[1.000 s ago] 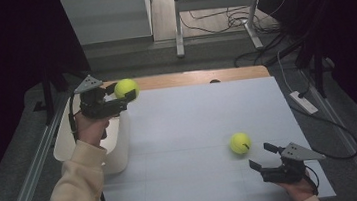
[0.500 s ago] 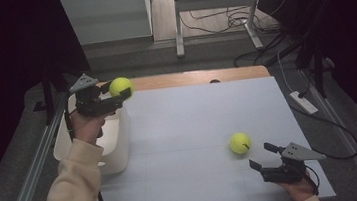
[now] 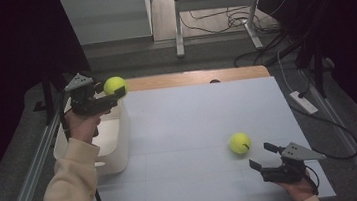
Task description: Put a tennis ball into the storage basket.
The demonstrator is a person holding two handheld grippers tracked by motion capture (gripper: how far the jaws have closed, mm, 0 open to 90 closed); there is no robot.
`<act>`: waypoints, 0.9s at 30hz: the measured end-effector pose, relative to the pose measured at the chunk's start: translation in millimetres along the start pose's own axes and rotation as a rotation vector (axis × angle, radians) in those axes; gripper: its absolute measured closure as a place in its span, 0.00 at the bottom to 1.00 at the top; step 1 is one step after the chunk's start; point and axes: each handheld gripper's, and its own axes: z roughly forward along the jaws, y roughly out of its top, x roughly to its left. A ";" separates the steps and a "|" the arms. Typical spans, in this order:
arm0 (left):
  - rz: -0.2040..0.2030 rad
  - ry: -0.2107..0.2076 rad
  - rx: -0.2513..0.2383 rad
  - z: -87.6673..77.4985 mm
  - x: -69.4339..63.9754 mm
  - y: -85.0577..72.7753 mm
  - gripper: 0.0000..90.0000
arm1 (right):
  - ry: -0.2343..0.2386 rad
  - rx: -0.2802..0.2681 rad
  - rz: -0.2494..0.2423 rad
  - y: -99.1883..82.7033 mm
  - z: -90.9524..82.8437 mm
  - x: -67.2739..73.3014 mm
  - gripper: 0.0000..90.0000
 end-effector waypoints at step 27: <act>-0.037 0.086 0.021 -5.6 26.7 -3.7 0.31 | -0.001 -0.001 0.003 0.5 -0.2 0.0 0.15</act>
